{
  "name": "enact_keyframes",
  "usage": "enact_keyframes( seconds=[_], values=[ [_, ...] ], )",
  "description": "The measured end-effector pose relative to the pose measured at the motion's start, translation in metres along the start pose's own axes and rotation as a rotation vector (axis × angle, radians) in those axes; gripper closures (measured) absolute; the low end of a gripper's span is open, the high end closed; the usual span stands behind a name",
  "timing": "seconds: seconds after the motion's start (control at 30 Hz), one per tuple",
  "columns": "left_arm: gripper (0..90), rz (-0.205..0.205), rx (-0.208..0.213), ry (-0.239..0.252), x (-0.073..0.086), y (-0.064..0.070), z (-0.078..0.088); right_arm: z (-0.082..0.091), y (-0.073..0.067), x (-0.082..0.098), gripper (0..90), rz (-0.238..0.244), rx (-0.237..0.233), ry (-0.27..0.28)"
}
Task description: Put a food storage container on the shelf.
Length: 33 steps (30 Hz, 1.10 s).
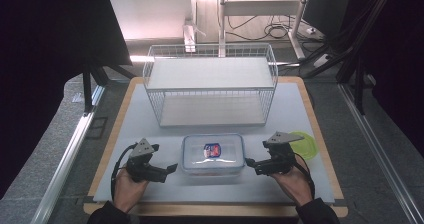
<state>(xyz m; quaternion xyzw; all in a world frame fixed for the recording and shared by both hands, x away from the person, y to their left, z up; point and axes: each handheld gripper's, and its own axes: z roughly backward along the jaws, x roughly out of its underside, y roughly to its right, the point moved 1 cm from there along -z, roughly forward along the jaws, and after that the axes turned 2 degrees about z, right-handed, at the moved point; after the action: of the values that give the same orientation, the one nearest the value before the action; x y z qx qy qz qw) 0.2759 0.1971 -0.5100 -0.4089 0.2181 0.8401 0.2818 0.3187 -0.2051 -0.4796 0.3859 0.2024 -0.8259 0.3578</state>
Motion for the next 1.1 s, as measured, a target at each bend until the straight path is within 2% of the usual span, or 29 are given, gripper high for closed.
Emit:
enact_keyframes(
  seconds=[0.13,0.27,0.3,0.37,0.4,0.57,0.67,0.8,0.83,1.0,1.03,1.07,1.1],
  values=[
    [0.1,-0.006,0.018,0.003,-0.011,0.006,0.001,-0.002,-0.001,-0.004,7.1,0.004,-0.008,-0.001],
    [0.1,-0.026,0.023,-0.023,-0.021,0.012,-0.004,-0.007,-0.005,-0.009,6.2,0.008,-0.021,-0.014],
    [0.1,-0.038,0.02,-0.036,-0.025,0.015,-0.008,-0.01,-0.008,-0.011,3.8,0.012,-0.027,-0.032],
    [0.1,-0.037,0.019,-0.046,-0.026,0.016,-0.01,-0.012,-0.009,-0.012,3.0,0.009,-0.028,-0.04],
    [0.1,-0.037,0.033,-0.054,-0.028,0.017,-0.013,-0.013,-0.01,-0.013,1.9,0.009,-0.032,-0.044],
    [0.1,-0.002,0.086,-0.074,-0.03,0.014,-0.026,-0.019,-0.013,-0.017,0.5,-0.003,-0.065,-0.063],
    [0.1,0.025,0.122,-0.076,-0.03,0.011,-0.032,-0.024,-0.011,-0.019,0.6,-0.043,-0.103,-0.081],
    [0.1,0.018,0.122,-0.109,-0.031,0.01,-0.043,-0.031,-0.009,-0.02,1.3,-0.071,-0.132,-0.1],
    [0.0,0.031,0.142,-0.104,-0.031,0.008,-0.046,-0.036,-0.009,-0.02,2.4,-0.082,-0.148,-0.114],
    [0.0,0.102,0.237,-0.107,-0.029,0.002,-0.056,-0.045,-0.008,-0.019,4.5,-0.092,-0.173,-0.147],
    [0.0,0.119,0.248,-0.106,-0.028,0.001,-0.057,-0.048,-0.008,-0.018,4.6,-0.104,-0.188,-0.148],
    [0.0,0.148,0.294,-0.124,-0.025,-0.002,-0.059,-0.051,-0.006,-0.018,4.8,-0.142,-0.212,-0.157],
    [0.0,0.148,0.294,-0.124,-0.025,-0.002,-0.059,-0.052,-0.005,-0.017,5.2,-0.156,-0.228,-0.162]
  ],
)
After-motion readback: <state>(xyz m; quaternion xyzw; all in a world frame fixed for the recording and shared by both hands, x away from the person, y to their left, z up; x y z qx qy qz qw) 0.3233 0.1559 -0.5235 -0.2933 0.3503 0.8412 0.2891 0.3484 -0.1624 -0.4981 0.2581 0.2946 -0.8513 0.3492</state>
